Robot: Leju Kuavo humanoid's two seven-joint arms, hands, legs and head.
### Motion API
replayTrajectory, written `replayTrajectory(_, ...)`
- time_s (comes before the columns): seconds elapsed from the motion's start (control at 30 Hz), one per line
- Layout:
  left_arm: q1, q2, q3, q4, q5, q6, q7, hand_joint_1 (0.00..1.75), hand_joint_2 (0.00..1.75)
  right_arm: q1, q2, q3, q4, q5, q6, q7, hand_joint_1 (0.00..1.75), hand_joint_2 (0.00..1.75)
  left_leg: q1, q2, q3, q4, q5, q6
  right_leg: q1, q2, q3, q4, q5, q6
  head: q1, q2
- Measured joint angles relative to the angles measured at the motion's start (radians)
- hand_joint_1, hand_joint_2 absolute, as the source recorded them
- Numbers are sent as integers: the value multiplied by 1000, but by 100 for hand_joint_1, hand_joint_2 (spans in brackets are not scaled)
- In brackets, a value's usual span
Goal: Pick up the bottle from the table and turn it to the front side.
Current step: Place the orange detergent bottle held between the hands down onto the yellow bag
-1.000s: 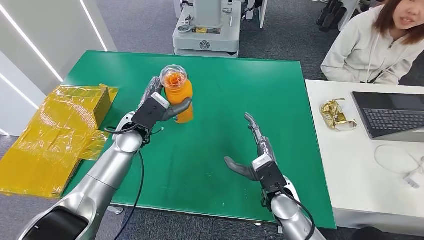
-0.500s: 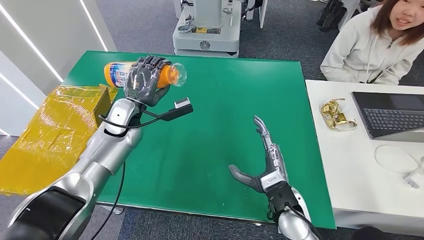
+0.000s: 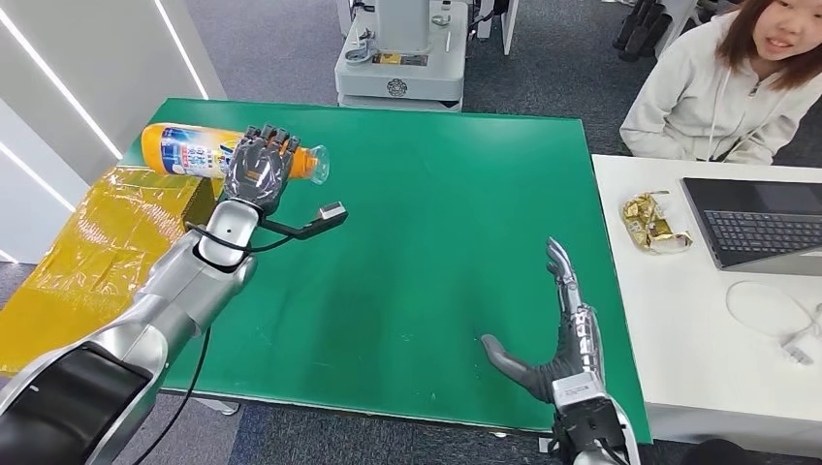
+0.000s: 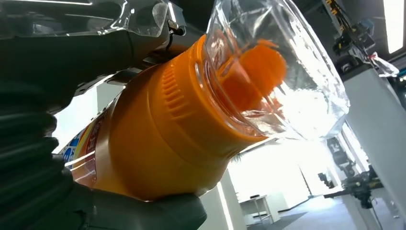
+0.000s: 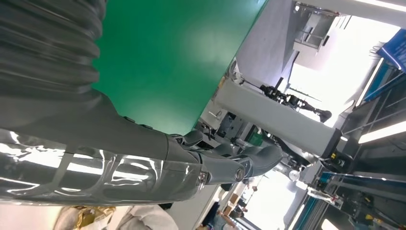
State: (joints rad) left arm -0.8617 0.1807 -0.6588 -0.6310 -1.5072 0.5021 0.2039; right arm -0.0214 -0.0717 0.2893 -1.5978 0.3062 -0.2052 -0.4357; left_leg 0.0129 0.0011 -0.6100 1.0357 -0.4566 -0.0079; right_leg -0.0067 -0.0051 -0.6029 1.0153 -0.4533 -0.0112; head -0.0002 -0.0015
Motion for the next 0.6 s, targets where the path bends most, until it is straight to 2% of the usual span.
replayTrajectory(0.23, 32, 56, -21, -17, 0, -81, 86, 175, 175, 31, 0, -47, -28, 3, 16, -8, 0, 175, 0, 2, 0, 0, 0, 0, 0, 2, 0, 0, 0, 0, 0, 0)
replayTrajectory(0.47, 98, 131, -21, -123, 0, -142, 136, 175, 175, 42, 0, -79, -30, 2, 28, -18, 0, 175, 0, 2, 0, -1, 0, 0, 0, 2, 0, 0, -1, 0, 0, 0)
replayTrajectory(0.6, 172, 192, -19, -225, 0, -217, 177, 175, 175, 53, 1, -97, -30, -3, 36, -24, 0, 175, 0, 4, 1, -1, -1, -1, 0, 4, -1, 0, -1, 0, 0, 0)
